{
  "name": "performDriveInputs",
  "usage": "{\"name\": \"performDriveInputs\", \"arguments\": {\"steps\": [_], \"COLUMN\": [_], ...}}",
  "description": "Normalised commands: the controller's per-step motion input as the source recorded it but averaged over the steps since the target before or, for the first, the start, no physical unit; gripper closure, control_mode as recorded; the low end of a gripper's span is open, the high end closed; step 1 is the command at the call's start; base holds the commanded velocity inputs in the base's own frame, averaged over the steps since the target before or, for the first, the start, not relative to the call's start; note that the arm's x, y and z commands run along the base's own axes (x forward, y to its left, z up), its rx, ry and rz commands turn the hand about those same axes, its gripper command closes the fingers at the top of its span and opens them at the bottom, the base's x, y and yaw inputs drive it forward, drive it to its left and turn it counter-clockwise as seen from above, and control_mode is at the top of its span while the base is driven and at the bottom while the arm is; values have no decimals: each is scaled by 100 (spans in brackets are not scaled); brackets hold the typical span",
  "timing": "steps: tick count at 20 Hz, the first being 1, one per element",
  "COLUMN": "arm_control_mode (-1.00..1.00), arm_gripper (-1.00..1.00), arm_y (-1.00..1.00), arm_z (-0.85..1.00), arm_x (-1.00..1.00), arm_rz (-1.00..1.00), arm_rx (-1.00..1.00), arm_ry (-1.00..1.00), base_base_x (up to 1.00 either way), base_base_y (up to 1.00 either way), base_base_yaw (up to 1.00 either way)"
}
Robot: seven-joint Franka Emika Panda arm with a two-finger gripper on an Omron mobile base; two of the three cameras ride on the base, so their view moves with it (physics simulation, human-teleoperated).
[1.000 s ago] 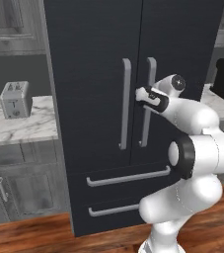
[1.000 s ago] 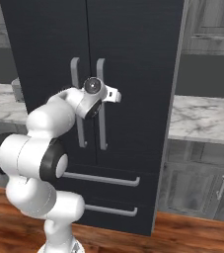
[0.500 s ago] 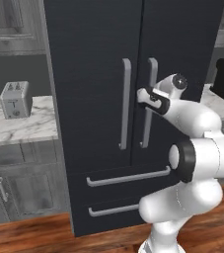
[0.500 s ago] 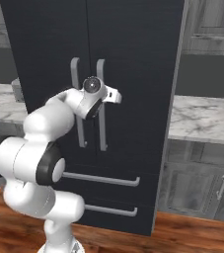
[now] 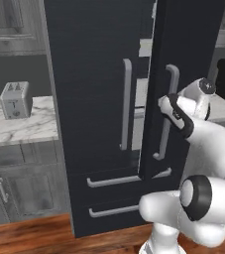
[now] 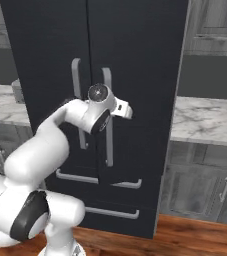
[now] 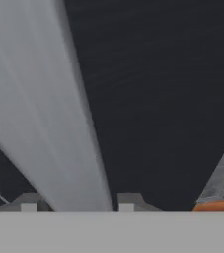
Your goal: Retrieve the kiwi and peach from the fridge and place them into the bowl on the dining table.
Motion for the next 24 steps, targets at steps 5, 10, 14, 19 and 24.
{"name": "performDriveInputs", "arguments": {"steps": [5,10,14,19,24], "arm_control_mode": [-100,-100,-100,-100,-100], "arm_gripper": [100,100,100,100,100], "arm_y": [-100,-100,-100,-58,45], "arm_z": [0,0,4,54,85], "arm_x": [-100,-100,-100,-100,-83], "arm_rz": [-1,0,0,0,0], "arm_rx": [10,13,12,4,-11], "arm_ry": [-4,-10,-11,-3,3], "base_base_x": [0,0,0,0,0], "base_base_y": [0,0,0,0,0], "base_base_yaw": [0,0,0,0,0]}}
